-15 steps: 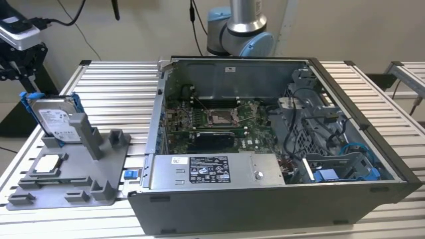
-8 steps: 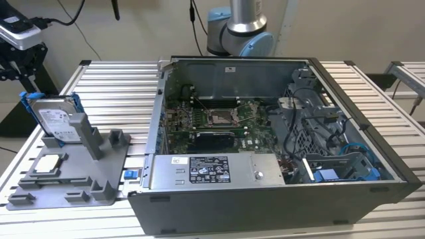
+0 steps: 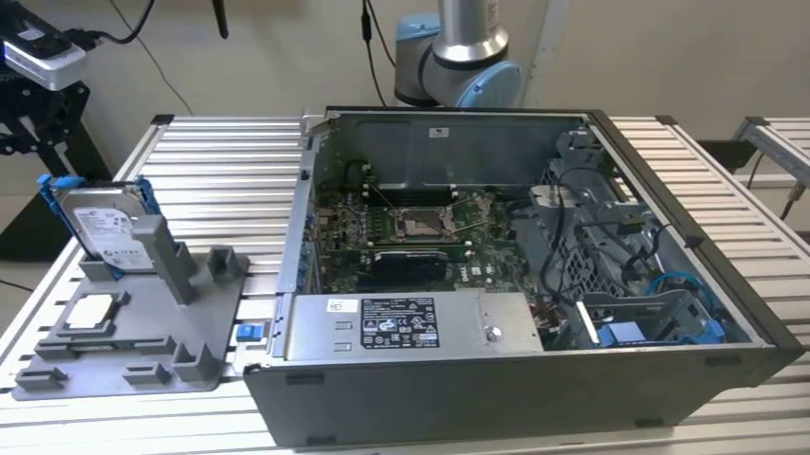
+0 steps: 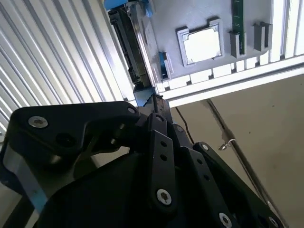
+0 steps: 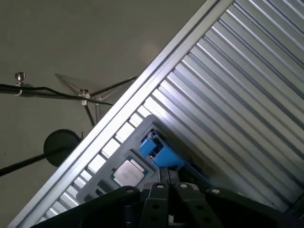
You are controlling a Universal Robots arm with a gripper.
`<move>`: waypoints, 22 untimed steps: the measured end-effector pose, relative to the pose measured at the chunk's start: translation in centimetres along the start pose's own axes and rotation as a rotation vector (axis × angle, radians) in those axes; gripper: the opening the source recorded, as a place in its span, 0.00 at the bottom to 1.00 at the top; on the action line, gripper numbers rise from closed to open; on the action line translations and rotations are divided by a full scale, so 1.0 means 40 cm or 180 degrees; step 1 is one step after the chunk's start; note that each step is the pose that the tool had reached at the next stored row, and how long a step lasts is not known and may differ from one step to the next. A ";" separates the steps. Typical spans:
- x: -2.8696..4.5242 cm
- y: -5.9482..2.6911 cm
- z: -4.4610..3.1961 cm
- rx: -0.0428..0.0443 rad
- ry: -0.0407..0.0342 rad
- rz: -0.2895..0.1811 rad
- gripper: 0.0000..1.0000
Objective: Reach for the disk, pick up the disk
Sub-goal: 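Pick up the disk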
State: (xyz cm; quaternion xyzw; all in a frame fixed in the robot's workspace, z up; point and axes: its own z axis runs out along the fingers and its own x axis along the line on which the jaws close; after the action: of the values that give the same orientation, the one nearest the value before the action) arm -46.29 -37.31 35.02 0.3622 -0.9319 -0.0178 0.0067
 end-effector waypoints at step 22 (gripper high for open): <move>0.000 0.000 0.000 0.0002 0.0032 -0.0930 0.00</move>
State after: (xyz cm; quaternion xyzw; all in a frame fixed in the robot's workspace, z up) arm -46.29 -37.31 35.01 0.4941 -0.8692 -0.0165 0.0086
